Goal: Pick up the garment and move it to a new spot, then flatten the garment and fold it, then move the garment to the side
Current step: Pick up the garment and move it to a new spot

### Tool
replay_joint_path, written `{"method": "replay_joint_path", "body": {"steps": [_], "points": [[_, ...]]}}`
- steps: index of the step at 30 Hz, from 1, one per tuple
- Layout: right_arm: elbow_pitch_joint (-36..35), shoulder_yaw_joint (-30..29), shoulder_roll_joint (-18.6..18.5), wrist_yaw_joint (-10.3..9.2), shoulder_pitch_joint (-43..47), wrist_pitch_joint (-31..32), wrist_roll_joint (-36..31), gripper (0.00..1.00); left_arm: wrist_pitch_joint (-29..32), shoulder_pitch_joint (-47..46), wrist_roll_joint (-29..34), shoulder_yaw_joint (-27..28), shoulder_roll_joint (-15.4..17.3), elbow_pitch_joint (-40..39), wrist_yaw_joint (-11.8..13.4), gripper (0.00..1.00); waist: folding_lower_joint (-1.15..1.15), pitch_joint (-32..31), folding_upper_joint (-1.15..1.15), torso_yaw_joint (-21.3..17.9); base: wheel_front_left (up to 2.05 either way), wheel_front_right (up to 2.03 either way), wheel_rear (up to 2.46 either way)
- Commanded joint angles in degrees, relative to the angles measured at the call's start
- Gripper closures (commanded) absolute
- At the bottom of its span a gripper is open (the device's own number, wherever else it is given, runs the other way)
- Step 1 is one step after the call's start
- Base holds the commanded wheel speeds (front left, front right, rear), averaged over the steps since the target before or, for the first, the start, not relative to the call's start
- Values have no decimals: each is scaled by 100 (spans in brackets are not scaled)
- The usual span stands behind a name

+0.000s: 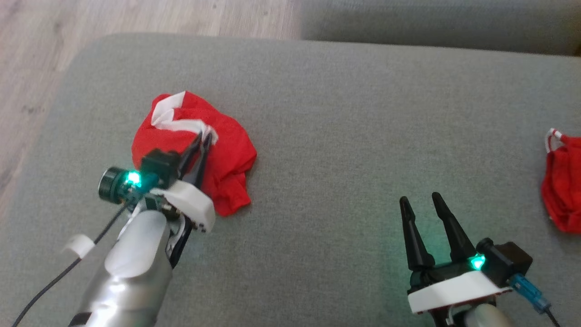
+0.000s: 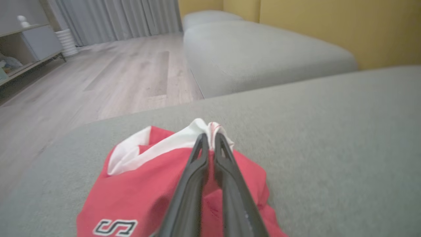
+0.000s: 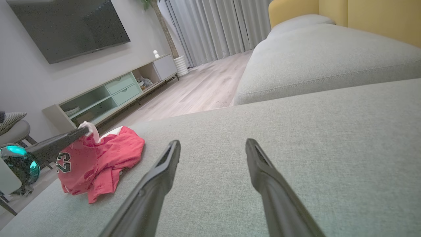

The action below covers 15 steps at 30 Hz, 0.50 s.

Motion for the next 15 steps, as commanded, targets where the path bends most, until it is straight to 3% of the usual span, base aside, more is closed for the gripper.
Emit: {"method": "replay_joint_path", "body": {"steps": [1, 8, 9, 15], "points": [[-165, 148, -37, -4, -89, -61, 16, 0, -92, -259, -89, 213, 97, -217, -14, 100, 0, -81, 0, -9, 0, 0, 0], [-141, 156, -37, -4, 2, -61, 151, 0, -245, -212, -568, 73, 65, -1530, -33, 100, 0, -486, 0, -137, 0, 0, 0], [-134, 176, -37, -4, 25, -61, 192, 0, -87, -213, -757, -62, 78, -2086, -35, 100, 0, -586, 0, -214, 0, 0, 0], [-169, 313, -37, -4, -2, -61, 285, 0, 749, -309, -1402, -196, 107, -3642, -36, 100, 0, -747, 0, -608, 0, 0, 0]]}}
